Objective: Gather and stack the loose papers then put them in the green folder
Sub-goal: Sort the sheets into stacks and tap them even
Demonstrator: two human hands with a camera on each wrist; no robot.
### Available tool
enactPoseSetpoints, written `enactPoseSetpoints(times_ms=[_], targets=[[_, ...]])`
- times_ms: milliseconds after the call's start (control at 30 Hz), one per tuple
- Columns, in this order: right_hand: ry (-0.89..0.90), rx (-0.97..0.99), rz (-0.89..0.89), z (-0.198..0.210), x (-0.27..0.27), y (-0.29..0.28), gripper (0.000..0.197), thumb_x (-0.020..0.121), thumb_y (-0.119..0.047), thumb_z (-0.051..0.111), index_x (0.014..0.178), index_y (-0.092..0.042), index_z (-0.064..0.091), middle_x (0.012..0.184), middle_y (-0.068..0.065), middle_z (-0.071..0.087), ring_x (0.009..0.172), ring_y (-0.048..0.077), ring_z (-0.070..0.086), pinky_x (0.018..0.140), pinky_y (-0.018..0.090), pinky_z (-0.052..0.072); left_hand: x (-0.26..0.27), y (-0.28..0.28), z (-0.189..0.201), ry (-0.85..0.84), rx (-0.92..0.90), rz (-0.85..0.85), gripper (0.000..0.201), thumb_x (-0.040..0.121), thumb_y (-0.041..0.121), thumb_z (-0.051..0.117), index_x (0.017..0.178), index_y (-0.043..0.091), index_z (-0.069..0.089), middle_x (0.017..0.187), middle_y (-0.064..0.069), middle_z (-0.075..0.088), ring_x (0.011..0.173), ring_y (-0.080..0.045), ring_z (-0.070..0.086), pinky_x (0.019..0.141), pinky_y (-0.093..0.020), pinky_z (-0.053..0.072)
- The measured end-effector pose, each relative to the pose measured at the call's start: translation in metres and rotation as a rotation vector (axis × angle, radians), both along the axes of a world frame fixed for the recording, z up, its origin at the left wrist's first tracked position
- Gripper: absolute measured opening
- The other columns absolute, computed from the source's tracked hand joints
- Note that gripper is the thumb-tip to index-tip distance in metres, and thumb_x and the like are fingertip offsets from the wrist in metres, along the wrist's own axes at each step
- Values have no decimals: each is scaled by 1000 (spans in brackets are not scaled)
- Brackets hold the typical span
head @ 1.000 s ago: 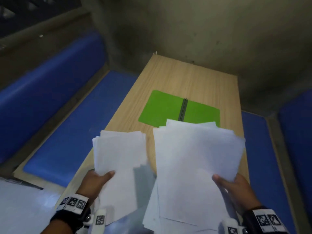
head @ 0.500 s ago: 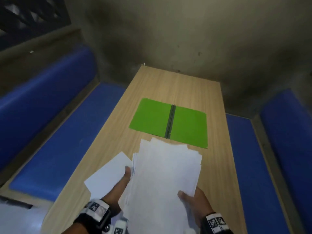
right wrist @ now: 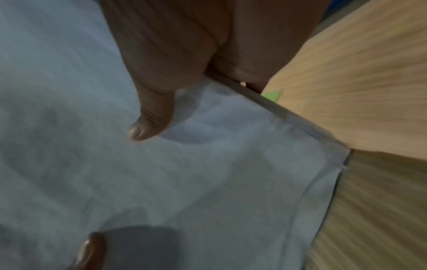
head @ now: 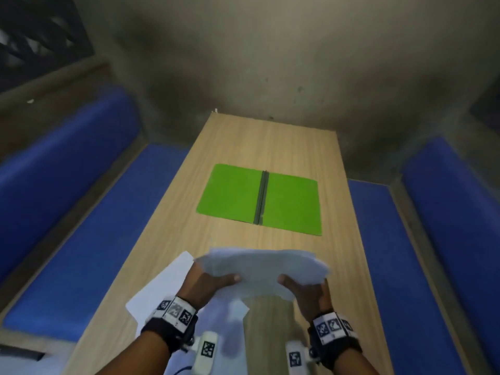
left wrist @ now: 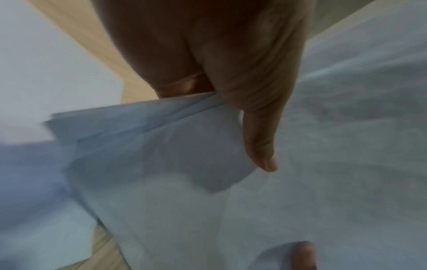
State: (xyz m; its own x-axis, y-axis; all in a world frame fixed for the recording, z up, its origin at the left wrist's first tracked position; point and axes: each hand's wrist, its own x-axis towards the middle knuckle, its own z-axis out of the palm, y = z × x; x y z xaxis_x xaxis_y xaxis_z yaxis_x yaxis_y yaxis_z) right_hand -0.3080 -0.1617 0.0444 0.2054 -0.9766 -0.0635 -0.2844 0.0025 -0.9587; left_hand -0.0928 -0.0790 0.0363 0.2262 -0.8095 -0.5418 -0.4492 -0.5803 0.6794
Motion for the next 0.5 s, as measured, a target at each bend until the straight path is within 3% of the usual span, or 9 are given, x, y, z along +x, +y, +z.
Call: enactPoseSetpoints(times_ms=[67, 100, 167, 200, 233, 300, 367, 433, 500], targets=[[-21, 35, -66, -16, 4, 0, 66, 46, -78, 73, 98, -38, 69, 92, -4, 68, 77, -13, 63, 70, 19, 49, 6, -15, -9, 49, -238, 105, 60, 54, 65, 85, 99, 26, 77, 88, 5, 75, 79, 4, 69, 74, -28, 55], [-49, 33, -96, -17, 6, -2, 61, 48, -74, 76, 99, -41, 70, 93, -4, 68, 77, -15, 63, 72, 20, 52, 9, -22, -1, 77, -308, 228, 58, 51, 67, 86, 89, 25, 76, 81, 9, 75, 73, 7, 68, 70, -26, 53], [-132, 73, -163, -14, 8, -9, 57, 64, -32, 87, 117, -22, 66, 102, 2, 72, 81, -6, 68, 75, 25, 58, 15, -17, 10, 126, -466, 327, 39, 61, 39, 93, 89, 25, 69, 81, 16, 70, 73, 20, 63, 65, -7, 46], [-158, 85, -191, -13, 8, -13, 55, 68, -12, 85, 120, -13, 64, 104, 5, 73, 82, 0, 70, 72, 26, 59, 9, -25, 16, 142, -526, 346, 41, 66, 25, 92, 96, 27, 64, 85, 21, 65, 73, 26, 58, 61, 0, 41], [-180, 86, -226, -8, 7, -16, 55, 69, -4, 83, 119, -9, 63, 104, 5, 74, 84, 5, 71, 71, 26, 58, 8, -28, 15, 148, -588, 349, 44, 69, 17, 90, 100, 25, 61, 87, 23, 62, 72, 30, 56, 60, 2, 39], [-200, 23, -225, 0, -1, -17, 57, 64, -7, 86, 116, -12, 63, 102, -1, 74, 89, 6, 70, 73, 21, 56, 3, -32, 20, 169, -623, 369, 43, 69, 13, 90, 100, 26, 62, 85, 26, 64, 74, 28, 58, 60, 2, 40], [-149, 26, -206, -9, -7, -14, 71, 53, -26, 90, 116, -17, 60, 103, -6, 71, 88, -2, 67, 71, 11, 52, 8, -30, 10, 190, -615, 397, 43, 66, 10, 91, 92, 31, 63, 71, 26, 69, 74, 20, 63, 60, 1, 43], [-118, 111, -195, -26, -11, -9, 88, 40, -38, 92, 118, -21, 57, 106, -3, 70, 89, 4, 68, 73, 22, 56, 5, -29, -3, 259, -518, 357, 45, 64, 8, 92, 93, 29, 65, 74, 21, 75, 82, 4, 70, 63, -5, 48], [-110, 186, -190, -36, -12, -9, 87, 37, -37, 96, 115, -23, 60, 106, 2, 73, 91, 13, 71, 73, 32, 59, 1, -33, -14, 324, -464, 320, 48, 62, 14, 94, 100, 28, 68, 89, 21, 77, 91, -7, 73, 69, -14, 52]])
